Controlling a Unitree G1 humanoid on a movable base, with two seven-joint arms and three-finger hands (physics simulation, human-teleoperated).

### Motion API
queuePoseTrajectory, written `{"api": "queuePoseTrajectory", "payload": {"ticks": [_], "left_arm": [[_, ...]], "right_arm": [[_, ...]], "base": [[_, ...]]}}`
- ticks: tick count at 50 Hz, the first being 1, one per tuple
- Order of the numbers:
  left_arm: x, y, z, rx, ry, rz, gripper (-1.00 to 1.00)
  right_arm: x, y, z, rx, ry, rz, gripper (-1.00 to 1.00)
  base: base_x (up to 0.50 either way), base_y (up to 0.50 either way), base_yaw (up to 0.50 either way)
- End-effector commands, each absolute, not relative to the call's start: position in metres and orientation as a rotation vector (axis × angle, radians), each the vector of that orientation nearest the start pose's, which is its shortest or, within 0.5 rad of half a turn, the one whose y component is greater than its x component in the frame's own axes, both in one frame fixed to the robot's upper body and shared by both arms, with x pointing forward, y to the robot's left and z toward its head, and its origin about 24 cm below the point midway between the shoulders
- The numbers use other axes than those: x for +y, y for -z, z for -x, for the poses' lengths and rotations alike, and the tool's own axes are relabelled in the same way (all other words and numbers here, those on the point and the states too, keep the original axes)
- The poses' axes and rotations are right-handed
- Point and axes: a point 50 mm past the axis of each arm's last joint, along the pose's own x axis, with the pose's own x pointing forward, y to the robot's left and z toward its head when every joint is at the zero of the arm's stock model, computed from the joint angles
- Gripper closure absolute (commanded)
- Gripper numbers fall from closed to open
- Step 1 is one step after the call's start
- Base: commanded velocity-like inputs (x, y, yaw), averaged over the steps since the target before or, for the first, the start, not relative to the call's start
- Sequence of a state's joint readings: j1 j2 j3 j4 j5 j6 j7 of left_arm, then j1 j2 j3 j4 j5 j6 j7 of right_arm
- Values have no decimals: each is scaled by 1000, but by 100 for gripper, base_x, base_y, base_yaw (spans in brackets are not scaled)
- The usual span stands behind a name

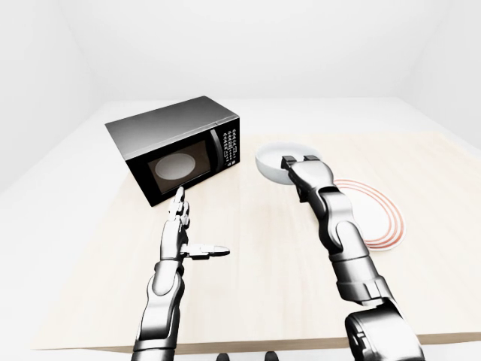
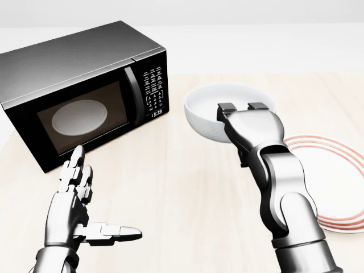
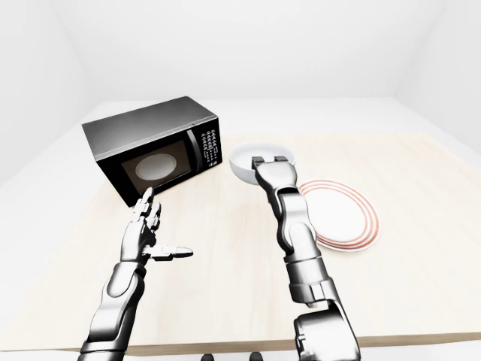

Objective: Pick up the white bowl and put it on the plate.

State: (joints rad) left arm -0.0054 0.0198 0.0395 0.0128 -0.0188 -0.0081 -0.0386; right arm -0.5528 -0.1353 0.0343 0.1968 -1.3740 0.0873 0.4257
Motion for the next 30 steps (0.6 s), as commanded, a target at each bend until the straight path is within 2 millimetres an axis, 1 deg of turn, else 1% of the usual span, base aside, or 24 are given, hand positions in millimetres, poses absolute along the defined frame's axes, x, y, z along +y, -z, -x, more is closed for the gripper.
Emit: {"api": "queuePoseTrajectory", "payload": {"ticks": [1,7,14,19,24,30], "left_arm": [[160,-41,-254,-1,1,-1,-100],[160,-41,-254,-1,1,-1,-100],[160,-41,-254,-1,1,-1,-100],[160,-41,-254,-1,1,-1,-100],[160,-41,-254,-1,1,-1,-100],[160,-41,-254,-1,1,-1,-100]], "right_arm": [[-152,-141,-348,6,-95,1513,100],[-160,-139,-347,23,-81,1510,100],[-174,-136,-348,53,-56,1503,100],[-183,-137,-348,66,-40,1499,100],[-191,-132,-346,85,-31,1494,100],[-197,-131,-345,97,-21,1486,100]], "base": [[0,0,0],[0,0,0],[0,0,0],[0,0,0],[0,0,0],[0,0,0]]}}
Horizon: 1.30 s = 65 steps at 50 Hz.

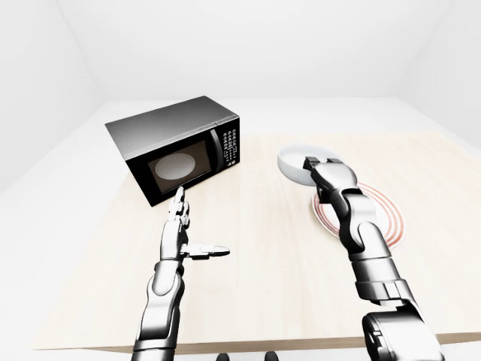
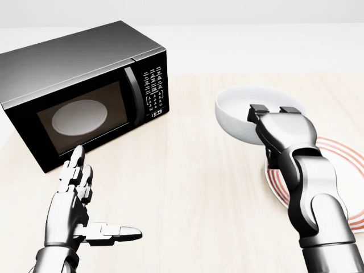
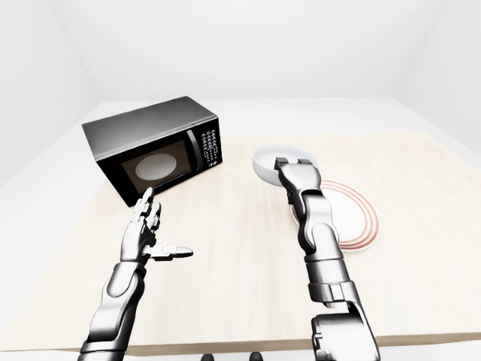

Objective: Pick up the white bowl and put it on the plate.

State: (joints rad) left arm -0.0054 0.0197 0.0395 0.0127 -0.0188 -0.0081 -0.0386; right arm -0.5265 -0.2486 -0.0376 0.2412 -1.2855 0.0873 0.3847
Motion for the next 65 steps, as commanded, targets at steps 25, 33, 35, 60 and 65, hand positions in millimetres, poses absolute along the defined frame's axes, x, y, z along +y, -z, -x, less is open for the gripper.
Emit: {"api": "queuePoseTrajectory", "payload": {"ticks": [25,33,35,60,65], "left_arm": [[160,-41,-254,-1,1,-1,-100],[160,-41,-254,-1,1,-1,-100],[160,-41,-254,-1,1,-1,-100],[160,-41,-254,-1,1,-1,-100],[160,-41,-254,-1,1,-1,-100]], "right_arm": [[-232,-122,-341,167,39,1455,100],[-247,-119,-335,196,65,1450,100],[-249,-117,-335,206,68,1448,100],[-271,-100,-327,272,103,1420,100],[-275,-101,-325,276,110,1418,100]], "base": [[0,0,0],[0,0,0],[0,0,0],[0,0,0],[0,0,0]]}}
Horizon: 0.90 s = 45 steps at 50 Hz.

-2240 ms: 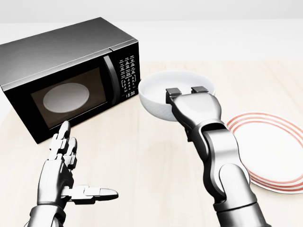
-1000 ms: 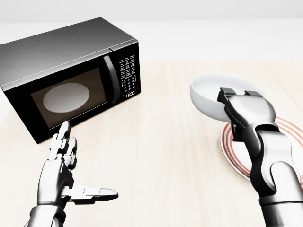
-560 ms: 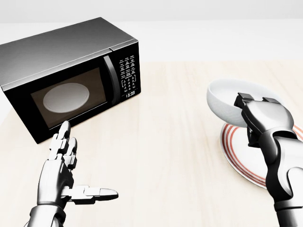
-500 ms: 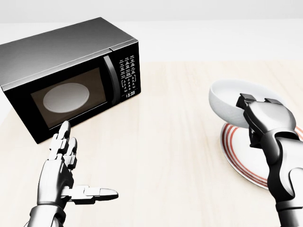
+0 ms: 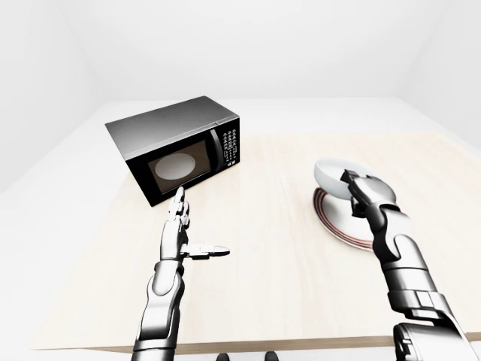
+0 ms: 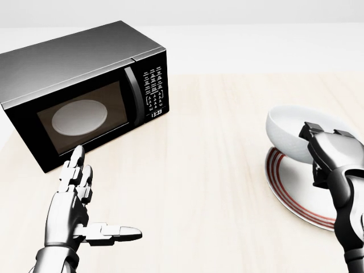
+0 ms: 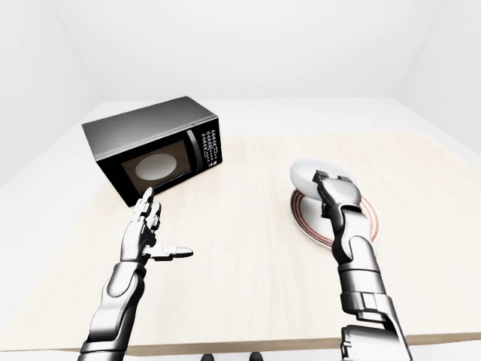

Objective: Pick up the white bowl and put it on the plate.

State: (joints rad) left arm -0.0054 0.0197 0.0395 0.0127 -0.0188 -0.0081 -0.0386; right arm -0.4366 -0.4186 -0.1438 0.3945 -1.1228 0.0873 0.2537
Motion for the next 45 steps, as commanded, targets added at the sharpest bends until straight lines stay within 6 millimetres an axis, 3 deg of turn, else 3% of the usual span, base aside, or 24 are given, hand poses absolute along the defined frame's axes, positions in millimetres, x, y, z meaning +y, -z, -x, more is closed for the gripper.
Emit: {"api": "queuePoseTrajectory", "payload": {"ticks": [1,12,45], "left_arm": [[160,-41,-254,-1,1,-1,-100],[160,-41,-254,-1,1,-1,-100],[160,-41,-254,-1,1,-1,-100]], "right_arm": [[-275,-100,-324,278,109,1419,100],[-284,-111,-316,282,130,1437,100],[-306,-93,-306,351,173,1412,100]], "base": [[0,0,0],[0,0,0],[0,0,0]]}}
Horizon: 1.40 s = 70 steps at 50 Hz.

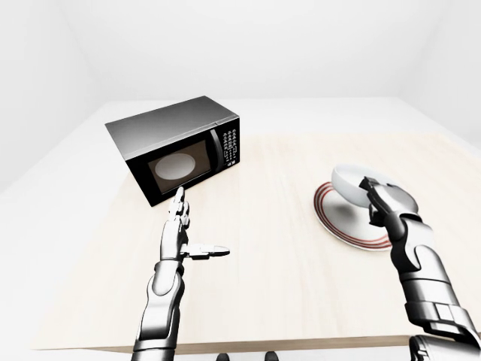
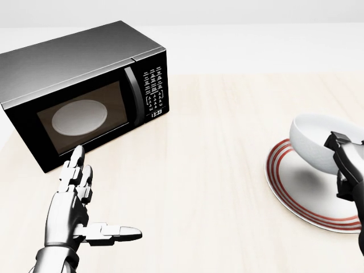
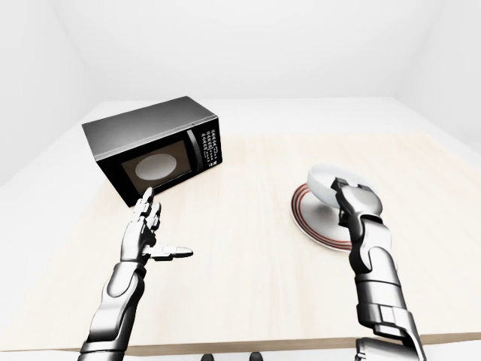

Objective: Pick up the white bowl and put it on the plate.

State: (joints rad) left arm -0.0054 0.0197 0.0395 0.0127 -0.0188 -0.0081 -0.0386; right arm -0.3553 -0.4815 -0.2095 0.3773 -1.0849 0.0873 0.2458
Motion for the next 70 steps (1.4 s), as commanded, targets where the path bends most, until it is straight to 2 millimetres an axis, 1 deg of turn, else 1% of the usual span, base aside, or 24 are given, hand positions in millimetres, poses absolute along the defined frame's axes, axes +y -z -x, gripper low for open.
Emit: {"api": "queuePoseTrajectory", "payload": {"ticks": [1,14,32,56,57,58,59,60,70], "left_arm": [[160,-41,-254,-1,1,-1,-100],[160,-41,-254,-1,1,-1,-100],[160,-41,-254,-1,1,-1,-100],[160,-41,-254,-1,1,-1,-100],[160,-41,-254,-1,1,-1,-100],[160,-41,-254,-1,1,-1,-100],[160,-41,-254,-1,1,-1,-100],[160,-41,-254,-1,1,-1,-100],[160,-41,-254,-1,1,-1,-100]], "right_arm": [[-305,-92,-306,351,172,1412,100],[-306,-90,-305,356,169,1410,100],[-307,-77,-303,380,168,1400,100],[-308,-73,-303,394,164,1399,98],[-308,-74,-303,390,163,1400,58],[-308,-75,-303,390,163,1401,-37],[-308,-75,-303,389,162,1402,-86],[-308,-75,-303,389,163,1403,-100],[-308,-72,-304,394,163,1400,-100]], "base": [[0,0,0],[0,0,0],[0,0,0],[0,0,0],[0,0,0],[0,0,0],[0,0,0],[0,0,0],[0,0,0]]}}
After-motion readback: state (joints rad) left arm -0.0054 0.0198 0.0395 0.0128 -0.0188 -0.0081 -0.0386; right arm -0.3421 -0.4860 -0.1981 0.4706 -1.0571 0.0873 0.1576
